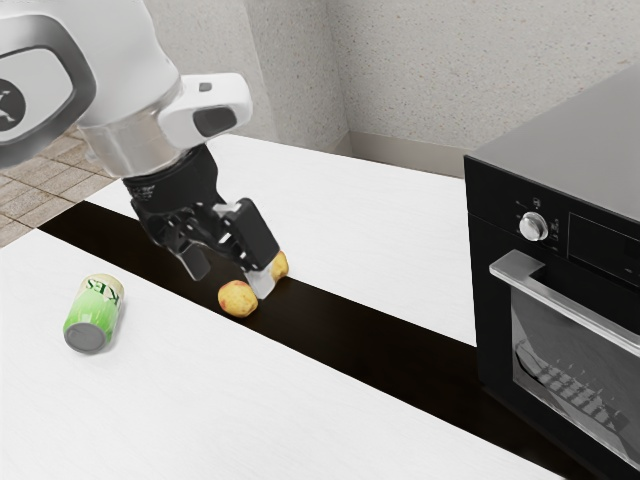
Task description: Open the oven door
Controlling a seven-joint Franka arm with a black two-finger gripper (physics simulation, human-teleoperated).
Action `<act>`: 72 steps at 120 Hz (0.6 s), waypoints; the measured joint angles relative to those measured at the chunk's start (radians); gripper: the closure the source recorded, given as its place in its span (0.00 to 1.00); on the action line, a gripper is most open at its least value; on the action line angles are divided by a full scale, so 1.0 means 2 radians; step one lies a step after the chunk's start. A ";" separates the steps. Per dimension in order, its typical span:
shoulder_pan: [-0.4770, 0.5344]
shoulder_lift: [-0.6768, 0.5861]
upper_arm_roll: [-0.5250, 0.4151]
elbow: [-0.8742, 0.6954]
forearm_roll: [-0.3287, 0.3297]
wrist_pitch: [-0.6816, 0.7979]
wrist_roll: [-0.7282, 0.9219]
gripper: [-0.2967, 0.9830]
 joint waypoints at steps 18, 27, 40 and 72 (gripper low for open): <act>0.003 -0.053 0.002 -0.038 0.007 0.006 -0.067 0.23; -0.002 -0.109 0.003 -0.102 0.014 0.037 -0.094 0.23; -0.095 -0.128 0.021 -0.127 0.016 0.088 -0.142 0.23; -0.204 -0.056 0.038 -0.149 -0.023 0.260 -0.362 0.23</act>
